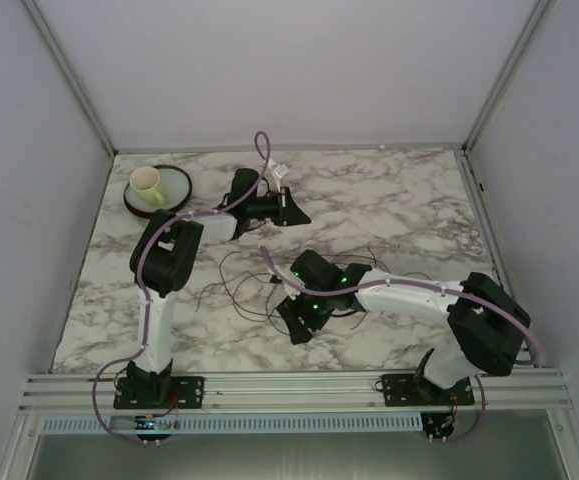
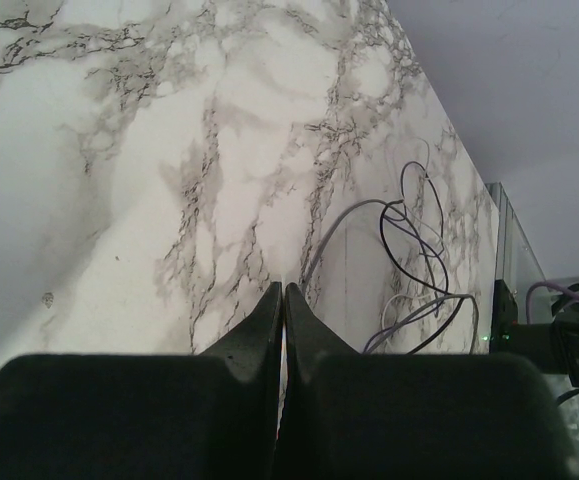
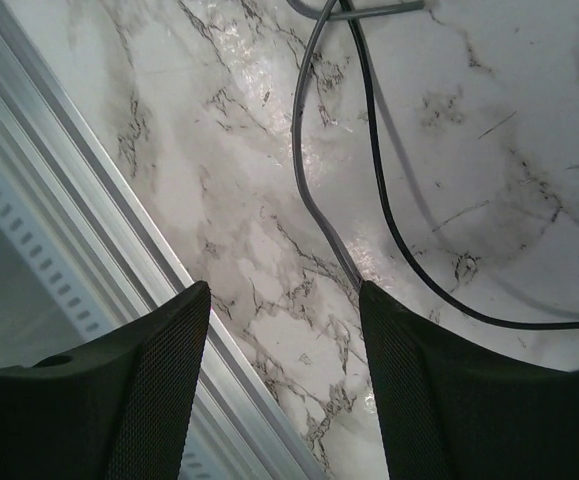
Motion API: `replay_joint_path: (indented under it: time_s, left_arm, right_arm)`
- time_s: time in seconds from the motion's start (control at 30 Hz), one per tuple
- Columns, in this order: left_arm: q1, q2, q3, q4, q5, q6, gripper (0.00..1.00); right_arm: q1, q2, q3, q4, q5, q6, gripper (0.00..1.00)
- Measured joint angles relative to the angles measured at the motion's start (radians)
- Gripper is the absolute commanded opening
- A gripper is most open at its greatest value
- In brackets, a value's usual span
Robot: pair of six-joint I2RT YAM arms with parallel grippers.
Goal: Zip-tie the wires
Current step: Adjust the cable at the center of the board.
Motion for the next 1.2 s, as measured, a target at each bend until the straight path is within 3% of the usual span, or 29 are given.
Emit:
replay_joint_path:
  time_s: [0.27,0.63,0.93,1.2]
  left_arm:
    - [0.0,0.0,0.002,0.0,-0.002,-0.003,0.0]
    - [0.0,0.0,0.016,-0.006,-0.013,-0.002,0.0]
    - [0.0,0.005,0.038,-0.053,-0.018,0.026,0.0]
    - [0.0,0.023,0.089,-0.133,-0.018,0.065,0.0]
  right_arm:
    - [0.014,0.129,0.119,-0.075,-0.003,-0.089,0.54]
    - [0.055,0.288,0.241,-0.124,-0.014,-0.229,0.54]
    - [0.076,0.325,0.274,-0.055,-0.022,-0.274,0.54]
    - [0.084,0.391,0.321,0.109,0.02,-0.321,0.58]
